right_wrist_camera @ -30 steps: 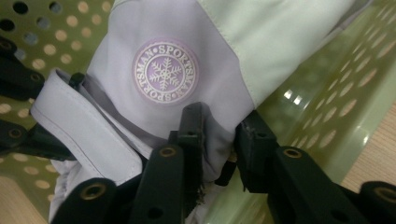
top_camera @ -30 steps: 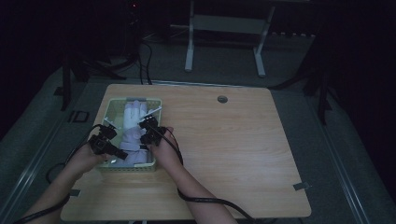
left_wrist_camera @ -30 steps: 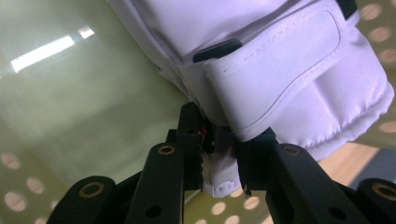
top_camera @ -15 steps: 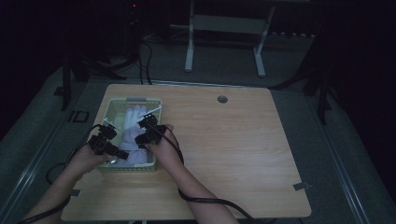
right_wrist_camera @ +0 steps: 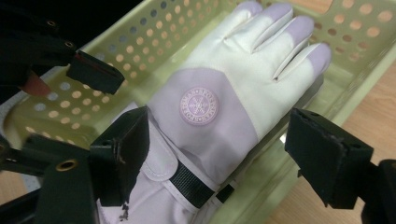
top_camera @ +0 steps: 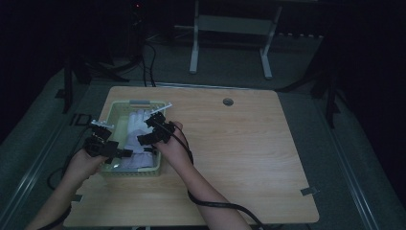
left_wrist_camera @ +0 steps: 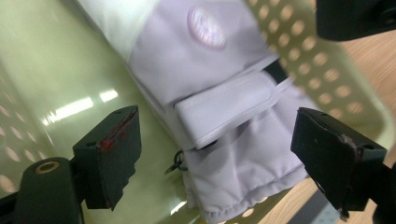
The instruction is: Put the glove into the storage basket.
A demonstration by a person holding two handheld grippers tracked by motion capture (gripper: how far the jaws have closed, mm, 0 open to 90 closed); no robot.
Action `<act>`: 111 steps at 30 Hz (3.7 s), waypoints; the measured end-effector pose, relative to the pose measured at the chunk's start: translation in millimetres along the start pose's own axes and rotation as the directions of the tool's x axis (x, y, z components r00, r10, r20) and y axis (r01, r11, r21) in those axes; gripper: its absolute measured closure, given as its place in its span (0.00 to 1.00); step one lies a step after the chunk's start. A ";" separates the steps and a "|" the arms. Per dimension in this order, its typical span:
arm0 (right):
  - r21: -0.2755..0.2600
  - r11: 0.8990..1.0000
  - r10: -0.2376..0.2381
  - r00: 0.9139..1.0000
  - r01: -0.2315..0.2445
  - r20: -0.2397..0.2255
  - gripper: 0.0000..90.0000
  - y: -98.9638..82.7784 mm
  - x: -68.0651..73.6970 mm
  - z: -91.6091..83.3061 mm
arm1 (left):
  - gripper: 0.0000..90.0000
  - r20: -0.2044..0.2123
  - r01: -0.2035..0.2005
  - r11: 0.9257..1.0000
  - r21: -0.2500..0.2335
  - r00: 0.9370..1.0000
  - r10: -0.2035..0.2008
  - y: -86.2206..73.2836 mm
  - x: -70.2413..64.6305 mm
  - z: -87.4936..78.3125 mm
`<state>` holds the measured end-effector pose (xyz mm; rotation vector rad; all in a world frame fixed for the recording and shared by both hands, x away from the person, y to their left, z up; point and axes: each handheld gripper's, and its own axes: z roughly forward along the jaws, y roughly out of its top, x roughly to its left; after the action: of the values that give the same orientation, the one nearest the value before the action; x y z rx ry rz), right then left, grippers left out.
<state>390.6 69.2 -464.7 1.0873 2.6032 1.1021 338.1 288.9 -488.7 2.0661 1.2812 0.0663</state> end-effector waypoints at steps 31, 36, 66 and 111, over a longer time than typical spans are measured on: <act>-0.069 0.997 -0.030 0.998 0.033 0.046 0.16 -28.3 -54.8 -53.2 | 0.03 -0.071 -0.159 0.963 -0.219 0.987 0.147 19.5 -86.6 15.4; -0.061 0.998 -0.028 0.998 0.032 0.056 0.16 -37.6 -65.7 -58.9 | 0.03 -0.052 -0.166 0.961 -0.223 0.986 0.158 21.6 -97.1 22.1; -0.051 0.998 -0.036 0.995 0.041 0.088 0.16 -95.2 -110.4 -88.5 | 0.03 0.047 -0.296 0.928 -0.227 0.948 0.314 26.0 -167.7 64.5; -0.105 0.993 -0.041 0.994 0.052 0.100 0.15 -198.2 -147.9 -88.9 | 0.03 0.195 -0.363 0.909 -0.203 0.895 0.401 -15.6 -197.9 156.4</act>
<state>354.0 -174.6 -555.6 1.0252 2.4505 1.1347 285.1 51.2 -556.3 2.0848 0.6901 0.0989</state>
